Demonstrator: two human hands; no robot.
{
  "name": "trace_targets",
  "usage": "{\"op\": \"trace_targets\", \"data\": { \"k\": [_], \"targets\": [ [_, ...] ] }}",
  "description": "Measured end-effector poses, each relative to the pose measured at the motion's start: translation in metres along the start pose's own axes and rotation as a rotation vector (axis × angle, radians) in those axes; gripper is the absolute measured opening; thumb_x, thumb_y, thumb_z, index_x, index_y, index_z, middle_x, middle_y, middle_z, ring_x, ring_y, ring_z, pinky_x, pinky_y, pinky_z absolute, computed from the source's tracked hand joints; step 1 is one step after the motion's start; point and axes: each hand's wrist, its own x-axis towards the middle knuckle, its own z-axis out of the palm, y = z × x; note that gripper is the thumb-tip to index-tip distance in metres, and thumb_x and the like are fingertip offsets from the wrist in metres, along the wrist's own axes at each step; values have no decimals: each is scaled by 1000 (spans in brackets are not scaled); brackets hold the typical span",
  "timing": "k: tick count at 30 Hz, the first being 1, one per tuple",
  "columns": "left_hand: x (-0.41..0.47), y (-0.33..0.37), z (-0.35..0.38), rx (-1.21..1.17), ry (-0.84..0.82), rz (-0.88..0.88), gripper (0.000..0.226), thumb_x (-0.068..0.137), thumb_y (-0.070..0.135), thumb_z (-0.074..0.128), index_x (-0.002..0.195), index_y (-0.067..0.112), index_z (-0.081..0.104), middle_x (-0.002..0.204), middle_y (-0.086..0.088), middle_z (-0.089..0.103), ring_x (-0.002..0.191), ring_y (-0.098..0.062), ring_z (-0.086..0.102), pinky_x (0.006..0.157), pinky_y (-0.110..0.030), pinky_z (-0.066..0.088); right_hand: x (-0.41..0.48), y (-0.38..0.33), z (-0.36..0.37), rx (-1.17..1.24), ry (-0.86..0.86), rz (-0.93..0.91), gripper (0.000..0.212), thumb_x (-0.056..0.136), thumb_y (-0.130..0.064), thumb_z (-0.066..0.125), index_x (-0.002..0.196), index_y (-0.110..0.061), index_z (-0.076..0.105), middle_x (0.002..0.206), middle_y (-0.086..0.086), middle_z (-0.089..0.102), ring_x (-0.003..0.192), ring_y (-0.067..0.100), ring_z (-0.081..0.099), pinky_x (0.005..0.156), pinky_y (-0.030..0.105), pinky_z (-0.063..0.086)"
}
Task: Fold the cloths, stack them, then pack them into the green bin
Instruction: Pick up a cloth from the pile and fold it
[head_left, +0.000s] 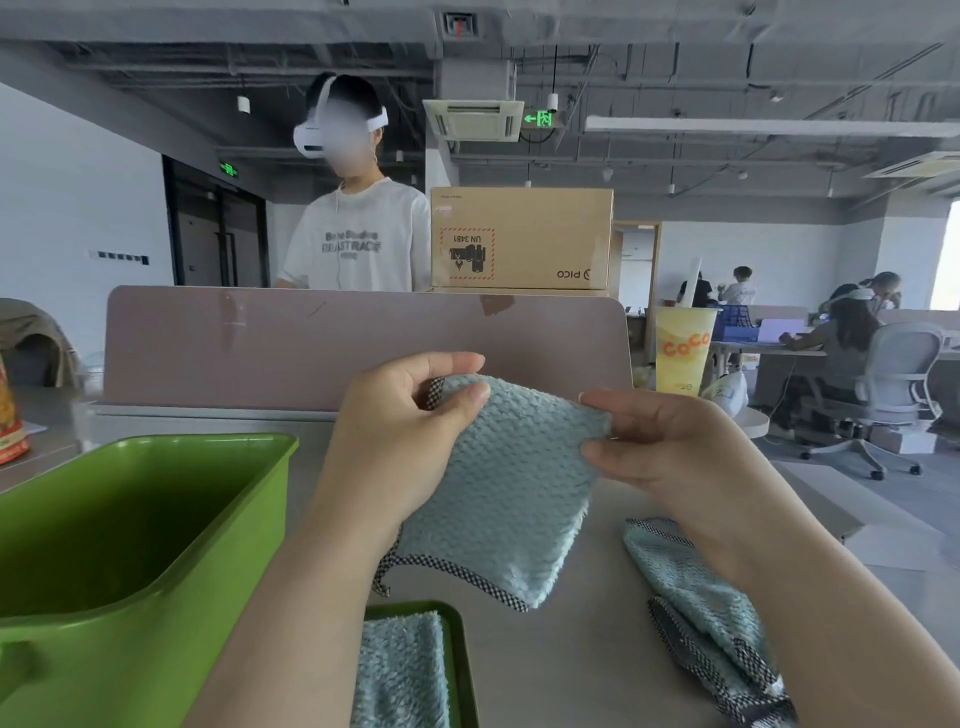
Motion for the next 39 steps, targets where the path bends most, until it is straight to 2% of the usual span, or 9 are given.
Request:
{"op": "trace_targets", "data": {
  "k": [2, 6, 14, 18, 24, 30, 33, 36, 39],
  "targets": [
    [0, 1, -3, 69, -42, 21, 23, 83, 27, 71, 101, 41, 68, 83, 30, 54, 69, 30, 47, 56, 4, 35, 1, 1, -2, -135, 58, -43, 34, 81, 2, 69, 108, -18, 71, 83, -5, 74, 73, 2, 68, 74, 16, 49],
    [1, 2, -8, 101, -50, 37, 27, 81, 26, 72, 104, 42, 68, 84, 33, 50, 72, 27, 44, 65, -2, 30, 3, 2, -2, -134, 76, -94, 30, 85, 1, 66, 80, -28, 71, 66, -10, 73, 61, 0, 66, 68, 19, 54],
    [2, 2, -8, 121, -29, 108, 27, 81, 24, 72, 104, 39, 68, 86, 33, 52, 72, 32, 44, 59, 8, 32, 3, 4, 1, -94, -4, -96, 23, 81, -7, 72, 93, -25, 73, 79, -1, 72, 74, 13, 65, 81, 29, 54],
    [2, 0, -10, 277, -17, 131, 34, 79, 31, 74, 112, 36, 66, 91, 26, 54, 90, 10, 51, 68, -1, 30, 4, 5, 2, -133, 27, -157, 16, 84, -6, 68, 87, -21, 75, 77, 0, 73, 66, 5, 60, 68, 19, 50],
    [2, 3, -10, 350, -12, 140, 14, 77, 34, 75, 89, 33, 69, 73, 22, 62, 67, 14, 58, 53, -2, 40, 6, 4, 1, -201, 126, -275, 15, 87, -10, 65, 81, -23, 71, 76, -7, 71, 68, 5, 61, 62, 10, 44],
    [2, 4, -9, 203, -32, 80, 10, 78, 41, 70, 80, 31, 67, 86, 10, 68, 79, -2, 62, 64, -19, 42, 6, 3, 4, -46, 157, -278, 14, 93, -14, 57, 86, -16, 69, 82, 3, 75, 77, 25, 68, 76, 35, 53],
    [1, 6, -7, -46, -128, -46, 17, 79, 42, 68, 83, 25, 70, 82, 5, 73, 79, -9, 68, 69, -25, 50, 2, -1, 9, 277, 147, -134, 20, 93, -23, 58, 81, -16, 72, 78, 3, 73, 73, 21, 67, 73, 40, 55],
    [-1, 9, -2, -132, -131, -112, 23, 79, 45, 66, 86, 24, 71, 83, 7, 74, 77, -7, 69, 64, -21, 50, -3, -4, 9, 487, -85, 162, 32, 86, -40, 60, 80, -15, 79, 89, 6, 77, 81, 25, 74, 76, 42, 57],
    [-4, 12, 1, -164, -66, -160, 26, 78, 48, 67, 84, 23, 72, 79, 10, 75, 73, -5, 70, 69, -26, 53, -4, 2, 13, 510, -319, 303, 34, 77, -30, 69, 99, -5, 75, 102, 12, 75, 92, 28, 73, 80, 42, 55]
  ]
}}
